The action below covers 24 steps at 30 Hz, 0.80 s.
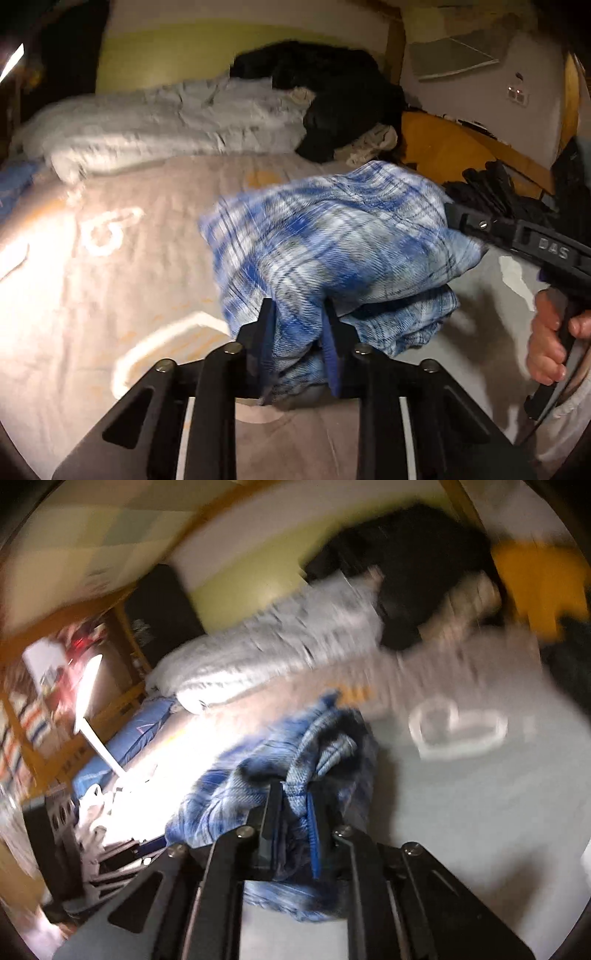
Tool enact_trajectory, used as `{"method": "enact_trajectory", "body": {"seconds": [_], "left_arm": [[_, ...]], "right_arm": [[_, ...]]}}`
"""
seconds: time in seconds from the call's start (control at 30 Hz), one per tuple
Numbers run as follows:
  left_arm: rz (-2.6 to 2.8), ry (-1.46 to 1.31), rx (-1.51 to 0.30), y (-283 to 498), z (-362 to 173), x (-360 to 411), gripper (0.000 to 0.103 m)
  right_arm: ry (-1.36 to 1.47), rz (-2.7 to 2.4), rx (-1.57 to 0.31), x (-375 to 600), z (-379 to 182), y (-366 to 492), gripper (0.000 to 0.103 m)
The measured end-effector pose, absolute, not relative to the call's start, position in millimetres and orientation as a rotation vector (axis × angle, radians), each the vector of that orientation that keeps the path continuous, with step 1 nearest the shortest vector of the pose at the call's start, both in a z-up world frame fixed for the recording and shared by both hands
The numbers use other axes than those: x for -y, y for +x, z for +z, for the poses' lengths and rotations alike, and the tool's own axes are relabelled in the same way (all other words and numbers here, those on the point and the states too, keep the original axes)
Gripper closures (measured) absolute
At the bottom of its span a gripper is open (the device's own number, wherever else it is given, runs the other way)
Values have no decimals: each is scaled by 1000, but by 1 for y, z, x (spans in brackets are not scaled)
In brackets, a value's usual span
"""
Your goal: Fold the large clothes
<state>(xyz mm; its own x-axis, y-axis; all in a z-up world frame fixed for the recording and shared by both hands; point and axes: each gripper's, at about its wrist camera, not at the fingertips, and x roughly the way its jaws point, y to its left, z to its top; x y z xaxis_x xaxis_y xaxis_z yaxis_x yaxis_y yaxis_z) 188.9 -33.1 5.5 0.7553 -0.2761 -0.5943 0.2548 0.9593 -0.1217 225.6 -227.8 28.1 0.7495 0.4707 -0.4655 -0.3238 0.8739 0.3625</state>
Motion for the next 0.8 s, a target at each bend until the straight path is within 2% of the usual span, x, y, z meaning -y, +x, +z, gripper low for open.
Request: {"method": "enact_trajectory", "body": {"seconds": [0.1, 0.23, 0.4, 0.43, 0.47, 0.5, 0.63, 0.67, 0.7, 0.77, 0.8], "left_arm": [[-265, -23, -661, 187, 8, 29, 83], [-310, -65, -737, 196, -4, 25, 80], [-321, -50, -734, 193, -2, 30, 73], [-326, -61, -735, 192, -1, 29, 68], [-337, -79, -741, 192, 1, 28, 48], [-361, -98, -741, 192, 2, 25, 35], [-399, -183, -684, 189, 14, 13, 36], [-408, -205, -676, 190, 16, 10, 35], [-402, -225, -669, 191, 18, 7, 33], [-370, -248, -676, 197, 17, 2, 31], [-362, -258, -682, 200, 15, 0, 31]], "right_arm": [[118, 432, -515, 205, 41, 208, 93], [96, 376, -634, 199, 22, 222, 93], [170, 340, -714, 218, 8, 235, 93], [176, 341, -705, 220, 11, 233, 93], [177, 337, -691, 222, 15, 230, 92], [179, 330, -670, 224, 19, 227, 91], [189, 267, -561, 235, 36, 216, 85], [206, 267, -551, 240, 39, 215, 79], [221, 271, -553, 242, 41, 217, 63], [257, 276, -547, 246, 41, 219, 40], [263, 276, -545, 245, 40, 219, 33]]}}
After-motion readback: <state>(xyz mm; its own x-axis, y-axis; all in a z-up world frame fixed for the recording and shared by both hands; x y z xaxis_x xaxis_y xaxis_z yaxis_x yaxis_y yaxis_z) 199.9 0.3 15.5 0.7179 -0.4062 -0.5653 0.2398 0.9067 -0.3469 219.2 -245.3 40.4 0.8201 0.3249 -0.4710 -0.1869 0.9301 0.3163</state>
